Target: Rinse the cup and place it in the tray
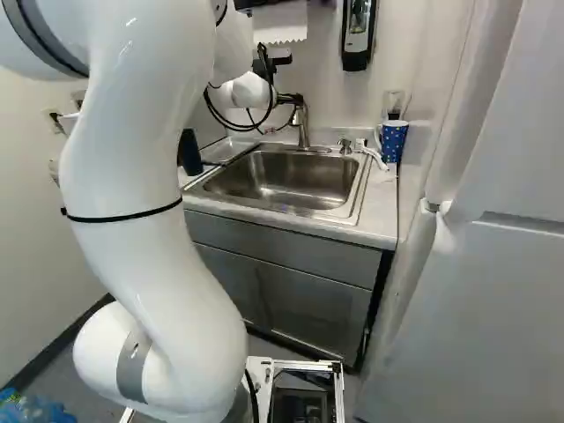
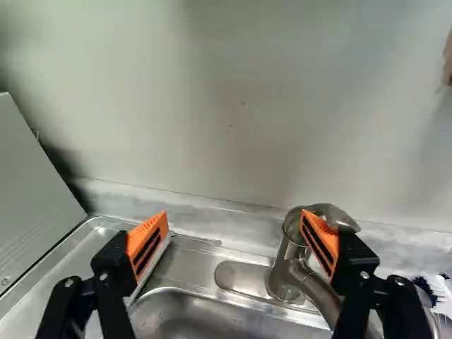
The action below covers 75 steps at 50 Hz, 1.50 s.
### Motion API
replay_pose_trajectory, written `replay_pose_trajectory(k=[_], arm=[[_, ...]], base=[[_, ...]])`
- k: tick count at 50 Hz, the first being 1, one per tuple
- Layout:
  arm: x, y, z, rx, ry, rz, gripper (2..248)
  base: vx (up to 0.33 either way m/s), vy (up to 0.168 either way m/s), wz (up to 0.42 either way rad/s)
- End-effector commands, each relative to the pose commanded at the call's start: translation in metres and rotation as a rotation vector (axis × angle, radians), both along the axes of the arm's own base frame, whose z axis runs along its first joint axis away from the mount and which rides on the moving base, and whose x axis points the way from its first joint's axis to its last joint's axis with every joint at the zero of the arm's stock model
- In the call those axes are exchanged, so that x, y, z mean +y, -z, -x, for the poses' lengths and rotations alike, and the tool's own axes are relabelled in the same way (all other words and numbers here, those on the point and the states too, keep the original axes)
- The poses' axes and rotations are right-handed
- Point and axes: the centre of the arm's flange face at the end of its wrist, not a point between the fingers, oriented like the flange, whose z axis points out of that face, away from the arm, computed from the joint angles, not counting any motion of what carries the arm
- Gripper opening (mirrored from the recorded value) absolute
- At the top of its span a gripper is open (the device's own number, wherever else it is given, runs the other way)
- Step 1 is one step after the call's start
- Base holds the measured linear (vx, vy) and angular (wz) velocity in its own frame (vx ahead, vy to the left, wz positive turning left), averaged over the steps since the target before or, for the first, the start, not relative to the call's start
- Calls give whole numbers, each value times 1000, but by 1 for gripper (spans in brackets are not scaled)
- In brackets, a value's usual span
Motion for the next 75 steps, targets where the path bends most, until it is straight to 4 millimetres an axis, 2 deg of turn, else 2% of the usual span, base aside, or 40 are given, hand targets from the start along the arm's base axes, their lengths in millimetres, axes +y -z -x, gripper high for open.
replay_pose_trajectory(k=[75], arm=[[-4,-5,-1,-56,6,4,247]], base=[[0,0,0]])
